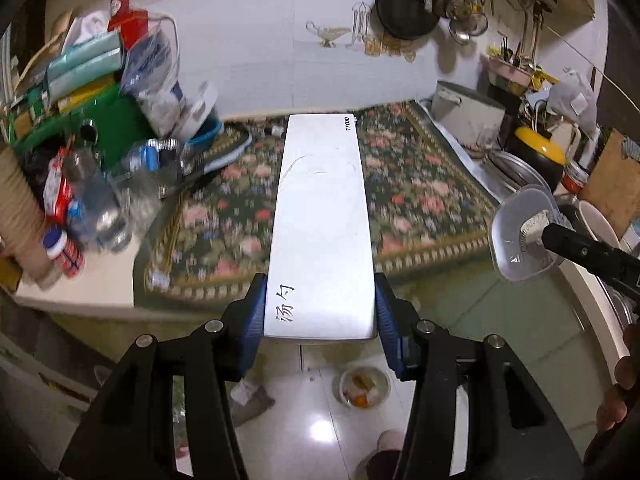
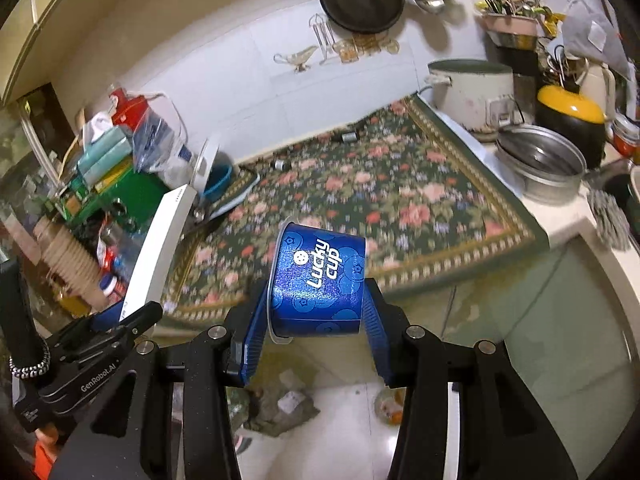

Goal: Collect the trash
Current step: 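Carry the blue cup and white box down toward the white floor bin, then open both tools to drop the cup and box into the bin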

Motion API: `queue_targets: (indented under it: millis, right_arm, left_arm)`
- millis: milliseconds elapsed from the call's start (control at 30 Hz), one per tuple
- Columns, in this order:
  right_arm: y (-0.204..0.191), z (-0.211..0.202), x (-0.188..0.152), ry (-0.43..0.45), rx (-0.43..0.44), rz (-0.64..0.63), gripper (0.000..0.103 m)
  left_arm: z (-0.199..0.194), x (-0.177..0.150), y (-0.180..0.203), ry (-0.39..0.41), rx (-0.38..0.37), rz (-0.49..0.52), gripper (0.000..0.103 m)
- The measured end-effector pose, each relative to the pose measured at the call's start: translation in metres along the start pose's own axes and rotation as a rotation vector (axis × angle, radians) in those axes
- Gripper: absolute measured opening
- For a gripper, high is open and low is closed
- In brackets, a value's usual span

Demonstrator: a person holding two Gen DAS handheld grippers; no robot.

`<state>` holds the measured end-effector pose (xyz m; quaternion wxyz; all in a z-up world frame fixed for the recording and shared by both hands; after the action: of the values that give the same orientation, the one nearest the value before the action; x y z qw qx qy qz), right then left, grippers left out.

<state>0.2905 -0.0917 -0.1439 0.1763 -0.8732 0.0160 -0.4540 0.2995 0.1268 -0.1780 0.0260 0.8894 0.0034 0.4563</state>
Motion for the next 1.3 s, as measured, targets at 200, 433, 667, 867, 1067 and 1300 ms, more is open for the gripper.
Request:
queue_targets:
  millis: [200, 433, 667, 867, 1067, 1300]
  right_arm:
    - [0.009, -0.001, -0.032, -0.059, -0.032, -0.009, 0.042]
    - [0.062, 0.022, -0.084, -0.158, -0.060, 0.005, 0.042]
    - [0.123, 0.062, -0.146, -0.277, -0.094, -0.027, 0.042]
    - [0.161, 0.107, -0.202, -0.373, -0.091, -0.072, 0.042]
    - [0.187, 0.164, -0.270, -0.471, -0.070, -0.077, 0.042]
    - [0.195, 0.220, -0.317, -0.514, -0.028, -0.092, 0.042]
  left_arm:
    - [0.001, -0.048, 0.013, -0.075, -0.020, -0.013, 0.050]
    - [0.034, -0.109, 0.050, -0.173, -0.044, -0.029, 0.050]
    - [0.091, -0.195, 0.086, -0.298, -0.030, -0.095, 0.050]
    - [0.147, -0.283, 0.098, -0.429, 0.006, -0.148, 0.050]
    - [0.191, -0.357, 0.095, -0.507, 0.031, -0.160, 0.050]
    - [0.245, -0.398, 0.088, -0.529, 0.040, -0.165, 0.050]
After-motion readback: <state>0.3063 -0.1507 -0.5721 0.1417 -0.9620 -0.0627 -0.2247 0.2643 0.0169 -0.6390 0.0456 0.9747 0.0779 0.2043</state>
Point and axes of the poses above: each gripper's, at about its wrist camera, not at the fingertips, and z roughly the way its jaws point, y to its right, x to its top, the point moved 5 cm from there along z, roughly the way its jaws point, and after that the axes turned 8 degrees about y, right-handed, at the moved point
